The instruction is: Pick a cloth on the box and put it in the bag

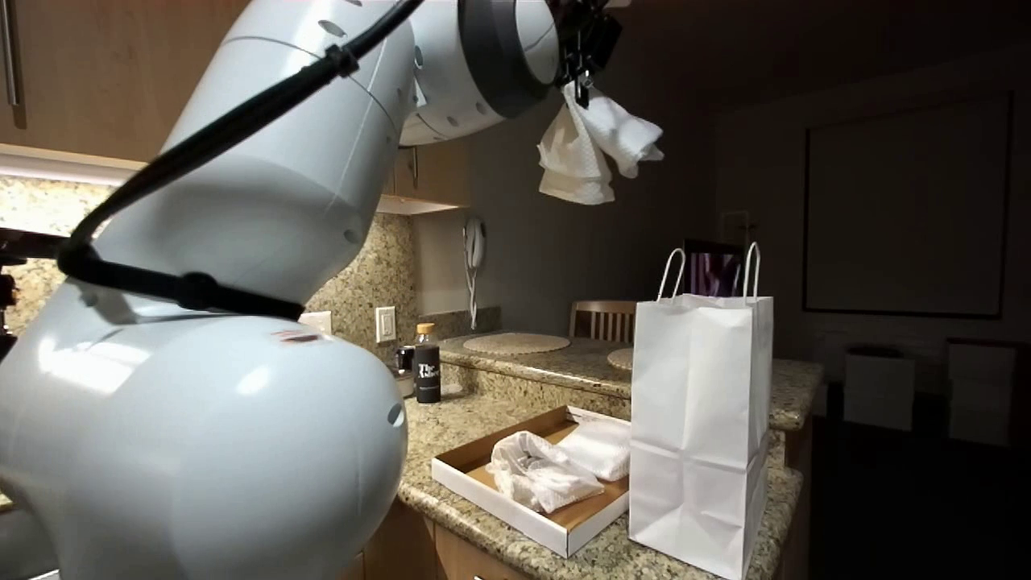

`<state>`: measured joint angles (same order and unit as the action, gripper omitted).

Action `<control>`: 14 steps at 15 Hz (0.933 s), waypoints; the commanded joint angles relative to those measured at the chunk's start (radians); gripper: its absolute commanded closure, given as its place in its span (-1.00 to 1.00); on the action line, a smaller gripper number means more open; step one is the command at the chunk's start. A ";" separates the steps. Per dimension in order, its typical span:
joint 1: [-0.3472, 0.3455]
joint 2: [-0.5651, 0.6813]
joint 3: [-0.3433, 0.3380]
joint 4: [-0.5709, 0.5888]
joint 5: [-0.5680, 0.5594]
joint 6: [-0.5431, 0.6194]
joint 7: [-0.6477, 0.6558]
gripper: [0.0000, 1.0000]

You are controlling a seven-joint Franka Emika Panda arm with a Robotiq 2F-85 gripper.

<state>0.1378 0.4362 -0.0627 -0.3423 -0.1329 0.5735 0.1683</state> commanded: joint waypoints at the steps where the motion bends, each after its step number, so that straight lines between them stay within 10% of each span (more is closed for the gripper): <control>1: 0.013 0.004 0.023 0.000 0.035 0.007 0.057 0.85; 11: -0.091 0.060 0.124 -0.018 -0.211 0.095 -0.615 0.85; 14: -0.168 0.062 0.054 -0.077 -0.158 0.219 -0.824 0.86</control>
<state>0.0520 0.5034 0.0101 -0.3689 -0.3060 0.6977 -0.4712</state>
